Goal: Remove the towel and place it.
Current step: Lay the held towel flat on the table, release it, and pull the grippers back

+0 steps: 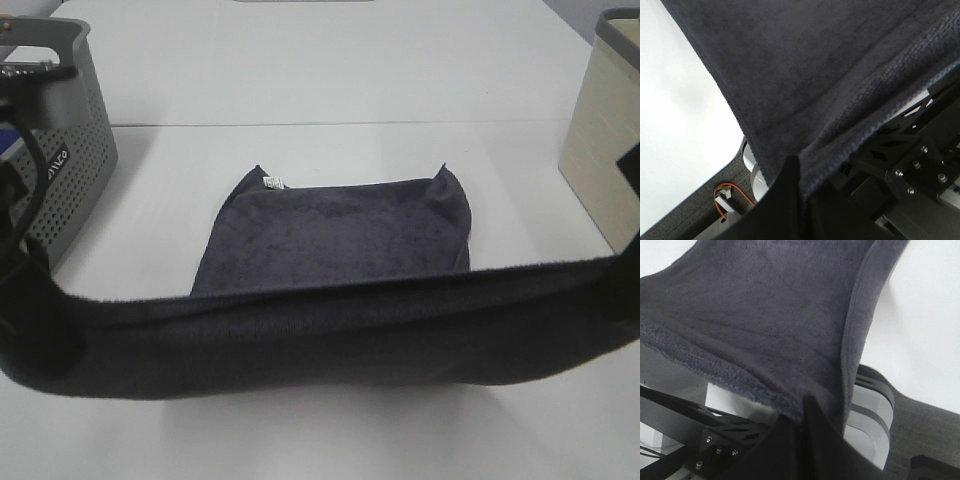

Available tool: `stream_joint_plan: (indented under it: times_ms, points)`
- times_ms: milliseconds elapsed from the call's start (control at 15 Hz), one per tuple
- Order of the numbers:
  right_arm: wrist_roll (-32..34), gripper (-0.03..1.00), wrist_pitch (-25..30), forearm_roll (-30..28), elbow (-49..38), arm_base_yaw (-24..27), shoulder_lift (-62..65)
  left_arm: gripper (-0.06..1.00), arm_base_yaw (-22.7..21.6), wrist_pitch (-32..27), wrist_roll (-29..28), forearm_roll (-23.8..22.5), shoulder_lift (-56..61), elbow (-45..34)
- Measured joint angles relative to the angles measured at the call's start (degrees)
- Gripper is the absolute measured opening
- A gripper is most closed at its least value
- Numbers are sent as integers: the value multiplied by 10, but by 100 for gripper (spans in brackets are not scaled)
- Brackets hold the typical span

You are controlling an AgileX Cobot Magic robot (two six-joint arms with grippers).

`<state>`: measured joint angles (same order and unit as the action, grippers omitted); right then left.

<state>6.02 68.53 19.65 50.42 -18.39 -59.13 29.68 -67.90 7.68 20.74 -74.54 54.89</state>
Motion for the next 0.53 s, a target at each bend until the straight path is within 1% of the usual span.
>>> stream_joint_plan:
  times_ms: [67,133,200,267,333,400,533]
  points:
    - [1,1,1,6,-22,0,1,0,12,1,-7,0,0,-15]
    - [2,1,3,19,-69,0,1,0,34,1,-15,7,-5,-45]
    - [2,1,4,19,-93,1,1,0,48,1,-15,17,-15,-57]
    - [2,1,5,18,-104,2,1,0,58,1,-15,19,-25,-60]
    - [2,1,5,17,-125,4,1,0,85,1,-15,22,-56,-64]
    - [2,1,5,14,-140,5,1,0,95,1,-15,22,-69,-64]
    - [2,1,6,13,-166,5,1,0,119,2,-13,25,-130,-65]
